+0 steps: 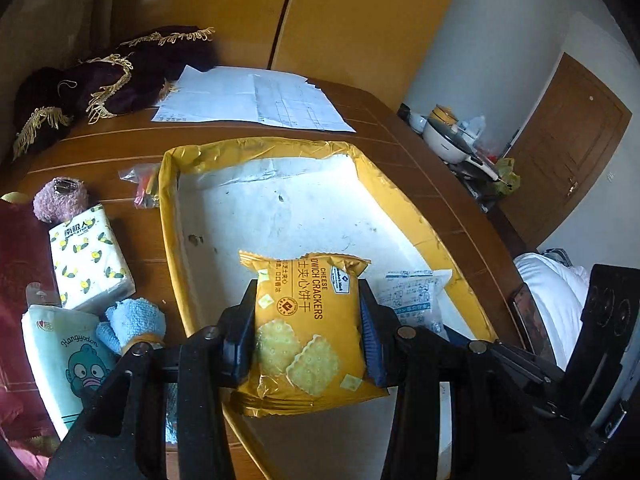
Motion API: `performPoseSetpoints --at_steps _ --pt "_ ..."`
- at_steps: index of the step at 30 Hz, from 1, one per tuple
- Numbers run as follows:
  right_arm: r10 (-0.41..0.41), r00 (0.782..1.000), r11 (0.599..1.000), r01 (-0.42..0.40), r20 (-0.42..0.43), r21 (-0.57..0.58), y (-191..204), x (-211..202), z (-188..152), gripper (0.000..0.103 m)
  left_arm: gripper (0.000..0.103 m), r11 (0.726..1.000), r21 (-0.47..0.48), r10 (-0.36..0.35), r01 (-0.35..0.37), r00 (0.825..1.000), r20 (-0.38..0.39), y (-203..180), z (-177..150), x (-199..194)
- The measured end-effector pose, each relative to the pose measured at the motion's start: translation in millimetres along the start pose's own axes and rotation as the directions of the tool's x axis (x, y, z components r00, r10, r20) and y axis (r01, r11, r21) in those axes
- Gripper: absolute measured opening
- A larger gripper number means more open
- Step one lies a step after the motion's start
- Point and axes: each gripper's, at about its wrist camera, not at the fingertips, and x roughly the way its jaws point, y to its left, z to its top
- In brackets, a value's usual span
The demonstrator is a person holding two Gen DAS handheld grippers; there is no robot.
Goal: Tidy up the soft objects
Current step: 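Release the crackers packet and white packet into the tray with both tools, then grasp the white-and-red packet with the left tool while the right tool grasps the red bag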
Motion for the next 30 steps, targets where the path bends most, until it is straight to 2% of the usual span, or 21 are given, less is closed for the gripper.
performPoseSetpoints --at_steps 5,7,9,10,11,13,14,17,21,23,30 --pt "0.045 0.999 0.998 -0.046 0.016 0.05 -10 -2 1 0.018 0.043 0.997 0.051 0.049 -0.051 0.998 0.028 -11 -7 -1" --pt "0.068 0.997 0.995 -0.07 0.029 0.067 -12 -3 2 0.022 0.043 0.998 0.062 0.033 -0.034 0.999 0.02 -11 -6 1" --pt "0.09 0.994 0.993 -0.095 0.065 0.069 -13 -11 2 0.037 0.044 0.999 0.044 -0.022 0.021 1.0 0.014 -8 -7 -2" --pt "0.108 0.99 0.991 -0.114 0.089 0.066 -13 -16 2 0.049 0.047 0.998 0.033 -0.044 0.044 0.999 0.014 -7 -6 -4" --pt "0.119 0.987 0.99 -0.126 0.112 0.064 -13 -20 1 0.057 0.055 0.998 0.02 -0.056 0.056 0.998 0.024 -5 -6 -6" --pt "0.126 0.982 0.99 -0.134 0.141 0.053 -11 -25 1 0.065 0.067 0.998 -0.005 -0.054 0.055 0.997 0.058 -1 -5 -12" --pt "0.122 0.982 0.99 -0.13 0.144 0.048 -9 -26 1 0.066 0.073 0.999 -0.013 -0.05 0.051 0.996 0.078 1 -4 -15" --pt "0.116 0.984 0.992 -0.122 0.136 0.037 -7 -24 2 0.069 0.077 0.999 -0.003 -0.037 0.037 0.993 0.112 -1 -3 -20" --pt "0.124 0.981 0.991 -0.13 0.15 0.031 -5 -26 3 0.077 0.077 0.999 0.003 -0.038 0.038 0.994 0.105 -3 -2 -19" --pt "0.136 0.979 0.99 -0.14 0.151 0.017 -4 -27 3 0.081 0.077 1.0 -0.002 -0.029 0.03 0.991 0.127 -1 -2 -22" --pt "0.153 0.973 0.988 -0.152 0.171 -0.02 -1 -31 4 0.086 0.077 0.999 -0.013 -0.03 0.033 0.983 0.18 2 -3 -33"
